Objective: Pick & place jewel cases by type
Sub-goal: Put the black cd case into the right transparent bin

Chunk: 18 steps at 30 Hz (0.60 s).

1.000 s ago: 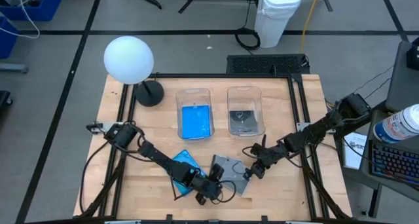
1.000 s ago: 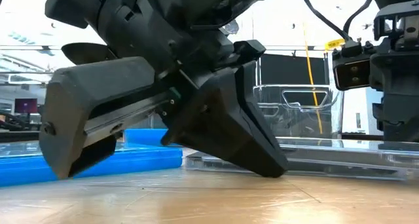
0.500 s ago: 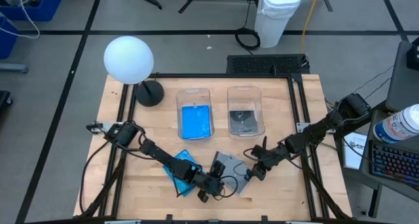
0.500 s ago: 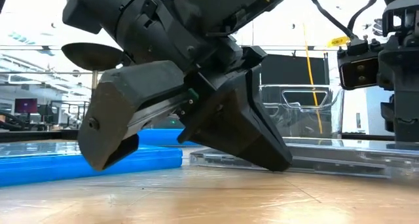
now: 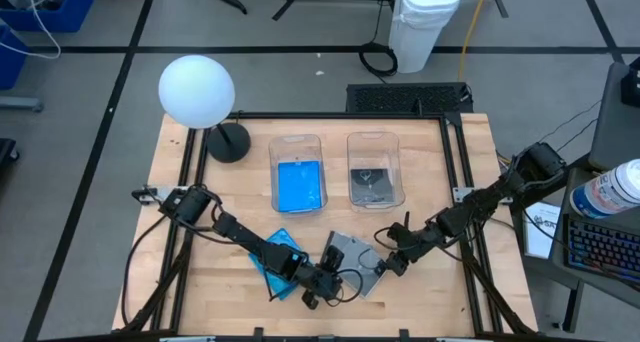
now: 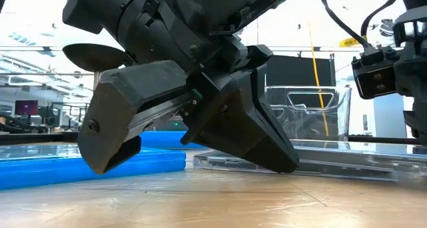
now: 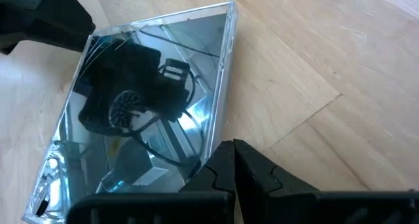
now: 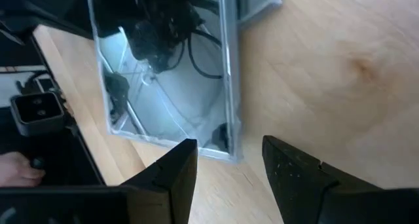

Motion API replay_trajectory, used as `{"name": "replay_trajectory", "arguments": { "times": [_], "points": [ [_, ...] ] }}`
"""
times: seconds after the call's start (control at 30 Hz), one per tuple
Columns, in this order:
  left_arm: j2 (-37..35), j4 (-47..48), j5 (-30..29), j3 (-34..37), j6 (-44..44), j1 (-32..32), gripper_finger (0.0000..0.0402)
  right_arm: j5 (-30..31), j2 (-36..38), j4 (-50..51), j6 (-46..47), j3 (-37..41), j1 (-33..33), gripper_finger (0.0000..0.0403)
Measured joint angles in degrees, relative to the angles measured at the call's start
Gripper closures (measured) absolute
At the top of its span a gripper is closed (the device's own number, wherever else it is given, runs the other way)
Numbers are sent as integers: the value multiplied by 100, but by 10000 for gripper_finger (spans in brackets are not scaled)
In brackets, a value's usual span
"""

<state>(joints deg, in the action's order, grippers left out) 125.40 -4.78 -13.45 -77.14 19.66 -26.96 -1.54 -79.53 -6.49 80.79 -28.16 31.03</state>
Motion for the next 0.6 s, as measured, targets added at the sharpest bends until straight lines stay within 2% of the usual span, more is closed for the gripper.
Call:
{"name": "replay_trajectory", "arguments": {
  "times": [0.23,0.37,0.6],
  "points": [
    [0,-2,4,0,-4,53,388,167,-1,-196,-63,2,0,236],
    [0,-27,33,0,9,76,397,157,-17,-279,-105,2,0,236],
    [0,-133,57,2,9,98,387,103,-242,-623,-124,7,50,236]
  ]
}}
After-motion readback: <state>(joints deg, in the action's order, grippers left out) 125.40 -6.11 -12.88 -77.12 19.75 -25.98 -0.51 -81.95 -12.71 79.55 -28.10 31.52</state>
